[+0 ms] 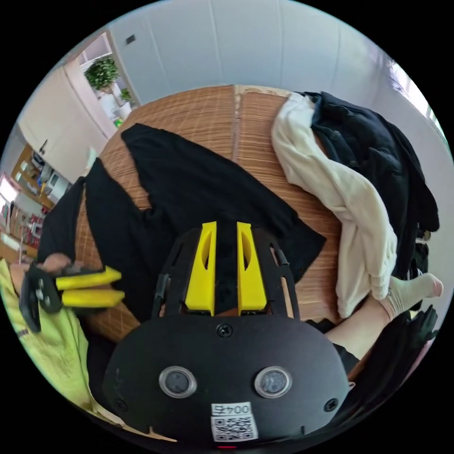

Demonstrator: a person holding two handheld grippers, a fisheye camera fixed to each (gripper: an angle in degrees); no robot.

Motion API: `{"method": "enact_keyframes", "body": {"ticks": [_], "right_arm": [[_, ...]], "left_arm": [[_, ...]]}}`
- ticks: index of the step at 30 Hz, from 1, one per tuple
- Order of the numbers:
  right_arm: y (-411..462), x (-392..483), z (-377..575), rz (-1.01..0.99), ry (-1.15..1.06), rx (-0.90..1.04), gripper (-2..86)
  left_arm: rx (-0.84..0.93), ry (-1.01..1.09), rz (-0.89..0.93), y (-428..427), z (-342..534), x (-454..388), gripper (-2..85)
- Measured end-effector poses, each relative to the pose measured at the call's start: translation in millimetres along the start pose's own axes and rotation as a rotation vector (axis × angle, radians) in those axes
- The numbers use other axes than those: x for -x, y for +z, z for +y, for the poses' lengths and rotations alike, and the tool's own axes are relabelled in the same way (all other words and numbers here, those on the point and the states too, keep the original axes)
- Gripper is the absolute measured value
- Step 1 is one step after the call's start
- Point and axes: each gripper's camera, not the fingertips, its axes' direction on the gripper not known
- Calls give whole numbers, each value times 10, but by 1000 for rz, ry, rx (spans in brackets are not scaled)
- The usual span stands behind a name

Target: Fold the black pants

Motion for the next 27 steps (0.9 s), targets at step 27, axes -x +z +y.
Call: {"method": "enact_keyframes", "body": {"ticks": [27], "right_arm": [[-683, 2456, 753, 293, -249, 67, 55]], "left_arm": [[189, -91, -229, -473, 2199, 1605, 46]]}}
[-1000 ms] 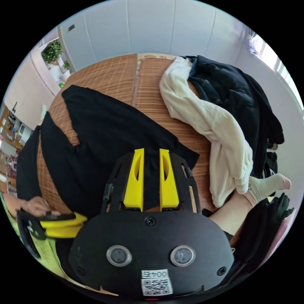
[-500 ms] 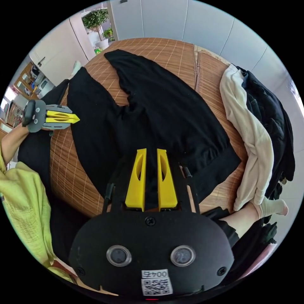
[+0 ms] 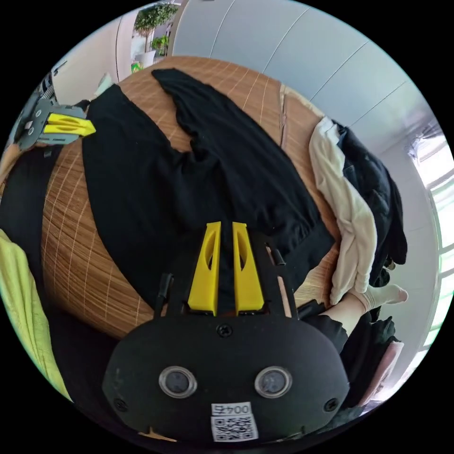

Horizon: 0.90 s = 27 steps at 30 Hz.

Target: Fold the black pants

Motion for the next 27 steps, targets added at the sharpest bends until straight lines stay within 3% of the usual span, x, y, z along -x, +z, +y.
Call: {"method": "enact_keyframes", "body": {"ticks": [3, 6, 8, 14, 27], "right_arm": [[-383, 308, 167, -2, 30, -115, 59], [-599, 665, 231, 59, -3, -130, 59], [-688, 862, 242, 92, -29, -125, 56], [-929, 1284, 255, 59, -2, -108, 51], [-1357, 1776, 231, 16, 48, -77, 36]], "left_arm": [[131, 43, -122, 183, 594, 382, 77], [376, 107, -194, 595, 1364, 844, 106], [425, 144, -227, 726, 1588, 981, 112], [426, 264, -273, 1011, 1739, 1151, 109], [408, 425, -157, 1082, 1814, 1589, 84]]}}
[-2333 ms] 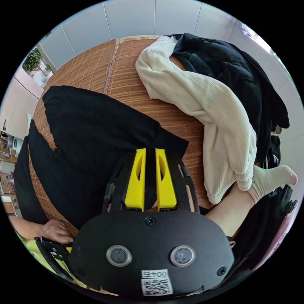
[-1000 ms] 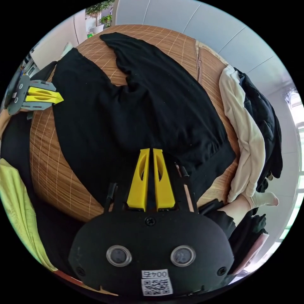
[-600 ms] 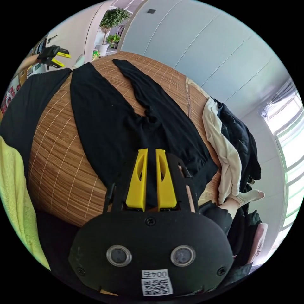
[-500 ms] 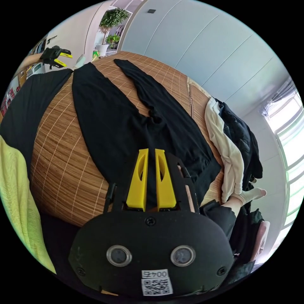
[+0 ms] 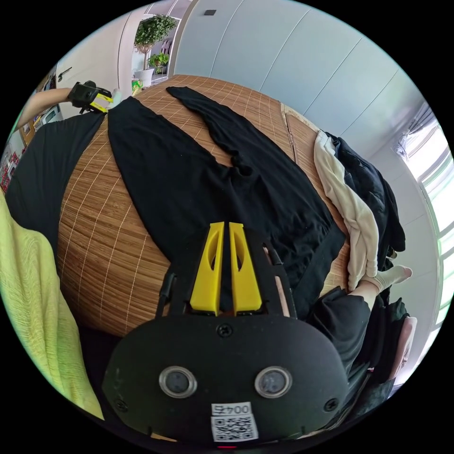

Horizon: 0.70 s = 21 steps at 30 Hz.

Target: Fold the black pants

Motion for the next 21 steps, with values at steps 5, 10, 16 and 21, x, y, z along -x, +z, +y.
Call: {"method": "enact_keyframes", "body": {"ticks": [5, 10, 16, 21], "right_arm": [[-134, 163, -70, 3, -2, 6, 34], [-275, 299, -186, -11, 23, 11, 30], [-488, 531, -295, 22, 68, 47, 30], [-682, 836, -410, 120, 21, 111, 43]], "left_arm": [[-1, 80, 8, -1, 151, 91, 82], [31, 123, -29, 62, 232, 114, 71], [34, 0, -73, 59, 454, 165, 29], [46, -272, -135, -1, 751, 197, 12]]}}
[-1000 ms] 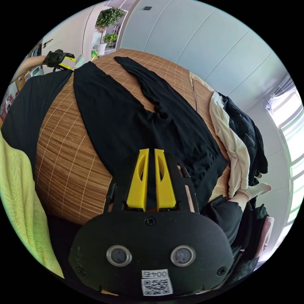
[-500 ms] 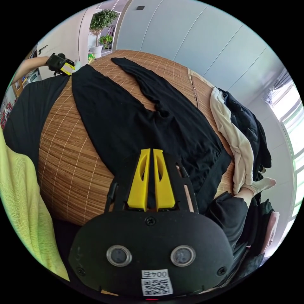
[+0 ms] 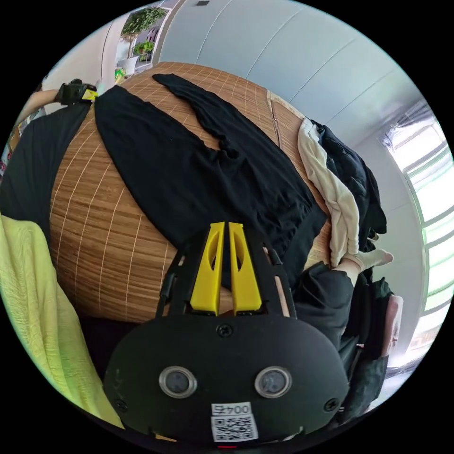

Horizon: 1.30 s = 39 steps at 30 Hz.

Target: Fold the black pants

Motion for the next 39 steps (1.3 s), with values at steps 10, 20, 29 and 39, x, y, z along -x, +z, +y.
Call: {"method": "enact_keyframes", "body": {"ticks": [10, 20, 29, 39], "right_arm": [[133, 1035, -165, 274, -481, 340, 77], [406, 1202, -320, 502, -538, 487, 52], [703, 746, -533, 513, -430, 528, 2], [-84, -400, -534, 285, -354, 237, -9]], "left_arm": [[93, -237, 37, 24, 308, 325, 7], [100, -286, 63, 36, 608, 584, 7], [128, -409, 117, 118, 863, 907, 6], [95, -671, 196, -144, 1390, 1596, 7]]}}
